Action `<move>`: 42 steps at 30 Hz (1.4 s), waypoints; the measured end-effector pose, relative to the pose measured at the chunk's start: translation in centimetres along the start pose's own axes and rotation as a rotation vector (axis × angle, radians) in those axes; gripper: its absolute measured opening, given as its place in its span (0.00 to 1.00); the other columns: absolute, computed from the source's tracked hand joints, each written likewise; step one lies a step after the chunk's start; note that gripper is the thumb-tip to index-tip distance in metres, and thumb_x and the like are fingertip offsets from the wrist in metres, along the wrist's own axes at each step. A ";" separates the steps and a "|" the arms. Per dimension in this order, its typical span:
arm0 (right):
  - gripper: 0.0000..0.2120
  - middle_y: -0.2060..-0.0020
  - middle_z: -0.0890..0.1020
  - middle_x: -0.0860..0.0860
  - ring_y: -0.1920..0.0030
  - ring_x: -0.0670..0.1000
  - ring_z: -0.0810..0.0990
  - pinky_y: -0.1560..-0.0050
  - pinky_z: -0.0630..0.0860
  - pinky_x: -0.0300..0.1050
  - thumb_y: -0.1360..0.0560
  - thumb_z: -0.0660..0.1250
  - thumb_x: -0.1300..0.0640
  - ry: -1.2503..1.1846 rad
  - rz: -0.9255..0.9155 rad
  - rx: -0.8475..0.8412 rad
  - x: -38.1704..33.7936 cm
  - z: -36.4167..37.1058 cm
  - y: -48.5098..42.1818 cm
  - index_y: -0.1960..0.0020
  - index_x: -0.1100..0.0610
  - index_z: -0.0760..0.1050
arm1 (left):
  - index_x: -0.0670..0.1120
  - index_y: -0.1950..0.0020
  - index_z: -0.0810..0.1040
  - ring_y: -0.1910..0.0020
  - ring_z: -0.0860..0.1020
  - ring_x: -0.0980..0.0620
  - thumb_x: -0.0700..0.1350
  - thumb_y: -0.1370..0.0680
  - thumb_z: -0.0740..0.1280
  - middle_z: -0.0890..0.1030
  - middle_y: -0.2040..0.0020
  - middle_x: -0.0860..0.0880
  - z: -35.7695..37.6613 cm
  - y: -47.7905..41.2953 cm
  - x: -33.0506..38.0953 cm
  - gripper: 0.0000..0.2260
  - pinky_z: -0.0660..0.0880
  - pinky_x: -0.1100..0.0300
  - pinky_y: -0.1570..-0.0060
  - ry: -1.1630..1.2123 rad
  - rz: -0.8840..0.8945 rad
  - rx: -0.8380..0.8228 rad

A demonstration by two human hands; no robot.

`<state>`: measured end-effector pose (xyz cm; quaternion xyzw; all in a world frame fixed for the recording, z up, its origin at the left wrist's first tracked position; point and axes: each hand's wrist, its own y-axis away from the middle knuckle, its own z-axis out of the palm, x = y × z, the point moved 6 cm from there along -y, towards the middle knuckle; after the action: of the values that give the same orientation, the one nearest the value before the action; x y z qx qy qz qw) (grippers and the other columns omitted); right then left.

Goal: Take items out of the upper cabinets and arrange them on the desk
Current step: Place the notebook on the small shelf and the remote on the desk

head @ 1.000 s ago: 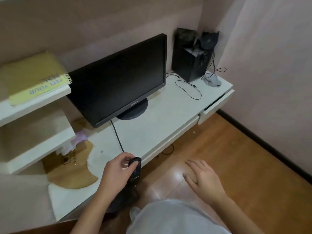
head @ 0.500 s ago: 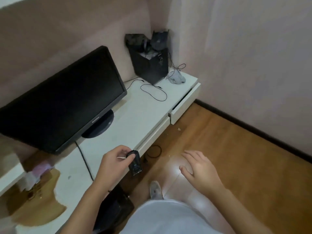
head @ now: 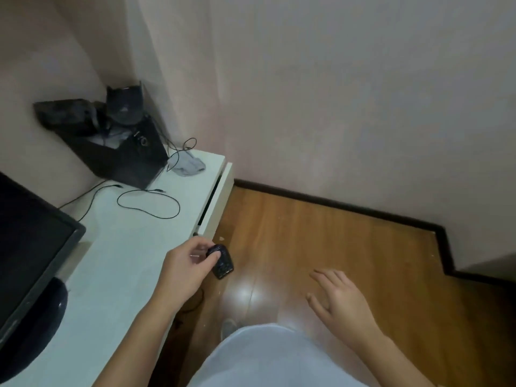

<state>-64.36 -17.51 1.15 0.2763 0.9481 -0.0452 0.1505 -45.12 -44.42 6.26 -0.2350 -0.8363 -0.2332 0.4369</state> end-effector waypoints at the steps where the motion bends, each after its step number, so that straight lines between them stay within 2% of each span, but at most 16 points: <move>1: 0.22 0.40 0.81 0.45 0.39 0.48 0.76 0.41 0.77 0.44 0.23 0.63 0.42 0.006 0.015 0.002 0.2 -0.2 -0.7 0.36 0.54 0.79 | 0.57 0.56 0.81 0.53 0.81 0.61 0.43 0.25 0.75 0.84 0.56 0.57 0.3 -1.1 0.3 0.09 0.74 0.69 0.53 0.003 0.018 -0.021; 6: 0.18 0.43 0.83 0.47 0.43 0.50 0.79 0.45 0.79 0.46 0.24 0.68 0.47 -0.002 0.025 0.043 0.3 -1.1 -5.2 0.39 0.55 0.81 | 0.58 0.56 0.81 0.52 0.80 0.64 0.44 0.25 0.75 0.83 0.58 0.63 1.0 -5.2 1.1 0.08 0.72 0.70 0.54 -0.018 0.051 -0.073; 11: 0.17 0.45 0.83 0.47 0.44 0.50 0.80 0.47 0.79 0.45 0.25 0.71 0.50 -0.010 -0.102 0.029 -0.9 -0.4 -12.7 0.39 0.55 0.81 | 0.55 0.55 0.82 0.53 0.80 0.66 0.44 0.25 0.75 0.84 0.58 0.62 0.3 -7.8 0.3 0.06 0.72 0.76 0.58 -0.004 -0.025 -0.046; 14: 0.18 0.44 0.83 0.47 0.44 0.49 0.79 0.46 0.78 0.43 0.25 0.71 0.49 -0.008 -0.229 -0.012 -2.1 0.6 -18.5 0.38 0.55 0.81 | 0.55 0.57 0.82 0.56 0.80 0.64 0.44 0.26 0.76 0.84 0.59 0.60 -0.8 -9.3 -0.8 0.06 0.74 0.71 0.57 0.000 -0.118 0.067; 18: 0.20 0.42 0.82 0.48 0.43 0.51 0.80 0.44 0.78 0.45 0.24 0.67 0.46 -0.004 -0.413 -0.105 -4.4 1.7 -26.0 0.37 0.55 0.80 | 0.53 0.58 0.82 0.58 0.80 0.64 0.41 0.26 0.75 0.84 0.60 0.57 -3.2 -10.3 -0.8 0.07 0.74 0.72 0.60 0.041 -0.240 0.301; 21: 0.22 0.39 0.81 0.47 0.39 0.50 0.78 0.39 0.76 0.46 0.22 0.61 0.43 0.007 -0.593 -0.183 -7.2 2.3 -31.1 0.34 0.53 0.78 | 0.52 0.57 0.81 0.54 0.78 0.66 0.42 0.25 0.74 0.82 0.57 0.65 -4.8 -10.0 -0.4 0.06 0.72 0.72 0.59 0.052 -0.307 0.439; 24: 0.24 0.38 0.81 0.49 0.37 0.51 0.77 0.37 0.75 0.47 0.21 0.58 0.42 0.042 -0.786 -0.267 -10.6 3.8 -34.6 0.33 0.54 0.77 | 0.53 0.55 0.81 0.53 0.77 0.68 0.44 0.24 0.74 0.80 0.55 0.69 -6.4 -7.8 -1.0 0.05 0.73 0.68 0.55 0.068 -0.392 0.570; 30: 0.23 0.44 0.84 0.51 0.43 0.53 0.82 0.43 0.80 0.49 0.25 0.60 0.43 0.019 -1.051 -0.279 -18.6 6.7 -35.9 0.40 0.56 0.82 | 0.55 0.55 0.81 0.53 0.78 0.68 0.44 0.23 0.73 0.80 0.55 0.69 -8.8 -1.3 -4.2 0.06 0.71 0.72 0.58 0.114 -0.551 0.805; 34: 0.22 0.45 0.84 0.51 0.44 0.54 0.81 0.48 0.81 0.49 0.26 0.61 0.44 -0.016 -1.172 -0.296 -23.0 7.4 -33.6 0.41 0.56 0.81 | 0.56 0.55 0.81 0.54 0.78 0.68 0.44 0.24 0.74 0.82 0.57 0.65 -10.2 1.5 -6.1 0.07 0.73 0.67 0.57 0.111 -0.589 0.868; 39: 0.21 0.45 0.84 0.51 0.45 0.55 0.82 0.50 0.80 0.49 0.26 0.62 0.45 -0.013 -1.196 -0.285 -25.3 7.7 -31.9 0.42 0.56 0.81 | 0.56 0.54 0.81 0.55 0.79 0.64 0.45 0.25 0.74 0.83 0.56 0.62 -12.6 1.5 -8.1 0.05 0.77 0.62 0.52 0.011 -0.573 0.869; 42: 0.21 0.45 0.84 0.50 0.45 0.54 0.82 0.51 0.80 0.48 0.27 0.63 0.44 0.027 -1.139 -0.273 -25.3 7.7 -32.0 0.42 0.55 0.81 | 0.55 0.53 0.80 0.56 0.79 0.59 0.49 0.24 0.72 0.82 0.56 0.60 -13.9 -0.4 -8.9 0.02 0.77 0.58 0.54 -0.199 -0.510 0.760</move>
<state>-59.28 -58.66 1.73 -0.2981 0.9463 0.0073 0.1247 -32.22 -54.69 5.84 0.1332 -0.9314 0.0132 0.3385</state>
